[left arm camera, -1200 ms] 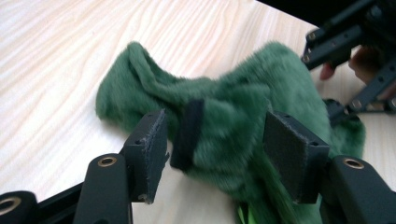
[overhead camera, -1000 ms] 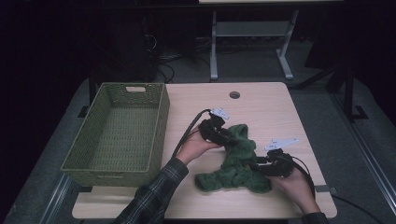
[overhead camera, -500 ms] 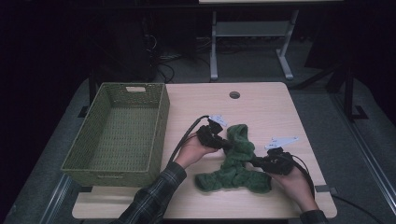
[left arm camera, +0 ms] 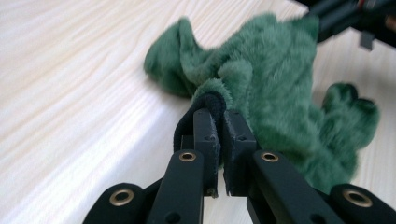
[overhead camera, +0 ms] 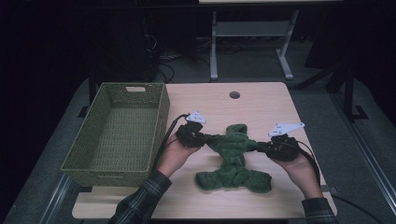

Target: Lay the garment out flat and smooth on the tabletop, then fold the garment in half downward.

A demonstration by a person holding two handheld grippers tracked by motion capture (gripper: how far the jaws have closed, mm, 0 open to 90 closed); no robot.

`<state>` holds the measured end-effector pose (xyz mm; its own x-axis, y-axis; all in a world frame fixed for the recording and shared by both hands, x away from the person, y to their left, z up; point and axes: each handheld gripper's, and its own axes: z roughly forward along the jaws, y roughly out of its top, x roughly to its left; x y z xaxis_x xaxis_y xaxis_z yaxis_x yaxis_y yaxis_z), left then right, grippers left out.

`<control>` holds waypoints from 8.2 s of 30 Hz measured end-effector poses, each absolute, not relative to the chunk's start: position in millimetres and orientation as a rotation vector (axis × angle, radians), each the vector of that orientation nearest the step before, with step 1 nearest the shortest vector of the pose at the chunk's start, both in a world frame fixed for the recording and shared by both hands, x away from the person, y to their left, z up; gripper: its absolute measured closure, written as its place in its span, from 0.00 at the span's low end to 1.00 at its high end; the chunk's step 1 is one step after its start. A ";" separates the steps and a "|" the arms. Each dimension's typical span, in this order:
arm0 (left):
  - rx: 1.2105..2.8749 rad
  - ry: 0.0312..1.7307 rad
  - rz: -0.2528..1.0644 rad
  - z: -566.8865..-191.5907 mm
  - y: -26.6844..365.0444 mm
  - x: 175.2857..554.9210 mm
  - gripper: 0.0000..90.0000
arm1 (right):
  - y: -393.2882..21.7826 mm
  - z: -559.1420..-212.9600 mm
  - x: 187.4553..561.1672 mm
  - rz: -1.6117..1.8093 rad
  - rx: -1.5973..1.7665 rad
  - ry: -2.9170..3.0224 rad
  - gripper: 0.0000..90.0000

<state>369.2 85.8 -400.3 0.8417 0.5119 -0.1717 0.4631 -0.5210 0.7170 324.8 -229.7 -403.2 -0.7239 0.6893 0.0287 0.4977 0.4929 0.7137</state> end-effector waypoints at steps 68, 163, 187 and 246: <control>2.348 0.731 0.036 -450.3 40.6 429.3 0.92 | -192.5 -463.7 424.9 1.007 1.267 2.554 0.88; 2.230 0.698 0.230 -430.3 105.8 306.3 0.15 | -215.9 -396.5 346.8 1.169 1.146 2.399 0.63; 2.324 0.729 0.250 -463.3 124.8 266.3 0.14 | -158.5 -413.0 308.4 1.231 0.925 2.552 0.66; 2.268 0.634 0.261 -477.3 131.5 262.7 0.14 | -87.7 -425.2 283.9 1.368 0.762 2.619 0.96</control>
